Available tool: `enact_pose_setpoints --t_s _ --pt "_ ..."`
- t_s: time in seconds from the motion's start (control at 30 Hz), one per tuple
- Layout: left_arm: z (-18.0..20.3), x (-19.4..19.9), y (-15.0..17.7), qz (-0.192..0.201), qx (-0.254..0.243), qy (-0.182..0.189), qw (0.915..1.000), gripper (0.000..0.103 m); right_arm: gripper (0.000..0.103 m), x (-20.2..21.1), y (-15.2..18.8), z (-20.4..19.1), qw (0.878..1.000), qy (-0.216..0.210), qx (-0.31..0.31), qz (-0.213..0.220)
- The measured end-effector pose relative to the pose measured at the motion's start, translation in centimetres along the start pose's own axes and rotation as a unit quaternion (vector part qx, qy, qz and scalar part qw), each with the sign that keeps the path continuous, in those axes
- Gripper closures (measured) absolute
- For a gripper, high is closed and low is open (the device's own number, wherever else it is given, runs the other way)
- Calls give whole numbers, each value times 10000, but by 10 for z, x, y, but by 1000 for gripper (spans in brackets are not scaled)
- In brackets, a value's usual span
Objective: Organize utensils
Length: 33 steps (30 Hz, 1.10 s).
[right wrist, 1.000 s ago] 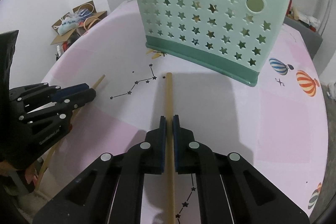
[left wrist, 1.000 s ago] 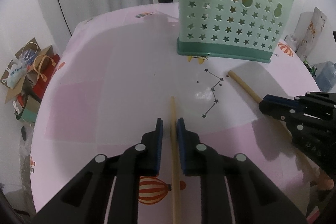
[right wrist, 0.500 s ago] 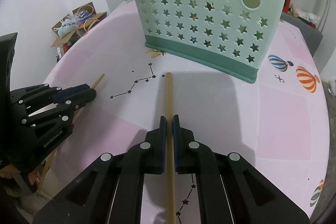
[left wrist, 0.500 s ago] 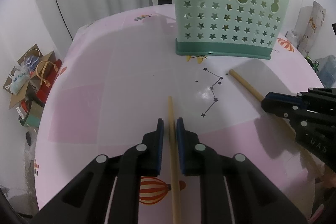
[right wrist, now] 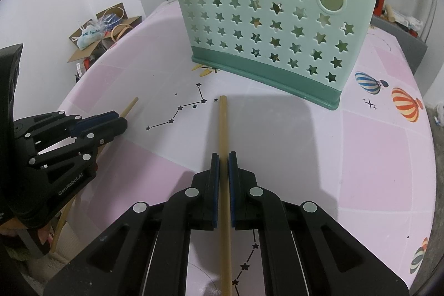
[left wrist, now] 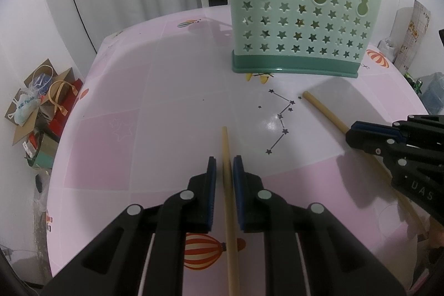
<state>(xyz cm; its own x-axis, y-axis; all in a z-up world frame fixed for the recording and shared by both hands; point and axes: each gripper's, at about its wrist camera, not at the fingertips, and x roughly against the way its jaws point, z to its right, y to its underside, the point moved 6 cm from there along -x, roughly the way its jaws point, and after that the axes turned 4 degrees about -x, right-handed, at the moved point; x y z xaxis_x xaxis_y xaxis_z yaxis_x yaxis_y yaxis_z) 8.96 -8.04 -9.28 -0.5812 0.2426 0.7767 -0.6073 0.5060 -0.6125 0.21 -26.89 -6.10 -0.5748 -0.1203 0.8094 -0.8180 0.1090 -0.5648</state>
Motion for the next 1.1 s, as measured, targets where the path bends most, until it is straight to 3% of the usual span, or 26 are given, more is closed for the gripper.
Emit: enact_pose_setpoints --t_s 0.1,0.23,0.33,0.47,0.67,0.77,0.8,0.9,1.1 --pt "-1 0 0 -19 49 61 10000 91 98 0 0 0 10000 0 -5 0" --pt "-15 -1 -2 -94 562 715 9958 89 98 1 1 -1 10000 0 -3 -4" --pt "-23 -3 -3 -174 850 1120 9899 81 98 1 1 0 10000 -5 -10 7" --pt "-25 -5 -5 -213 773 1108 9906 78 98 4 1 -1 10000 -25 -22 18" --pt "-17 -9 -13 -213 295 672 9971 78 98 4 2 0 10000 -46 -21 21" --pt "-16 -11 -16 -188 126 461 9987 92 98 5 2 0 10000 -60 -40 34" --pt "-17 -11 -17 -194 133 472 9986 97 98 6 2 1 10000 -68 -46 42" --pt "-25 -10 -18 -193 363 649 9970 98 98 6 1 2 9999 -100 -57 49" --pt "-50 32 -41 353 757 798 9933 98 98 6 1 3 9998 -155 -66 52"
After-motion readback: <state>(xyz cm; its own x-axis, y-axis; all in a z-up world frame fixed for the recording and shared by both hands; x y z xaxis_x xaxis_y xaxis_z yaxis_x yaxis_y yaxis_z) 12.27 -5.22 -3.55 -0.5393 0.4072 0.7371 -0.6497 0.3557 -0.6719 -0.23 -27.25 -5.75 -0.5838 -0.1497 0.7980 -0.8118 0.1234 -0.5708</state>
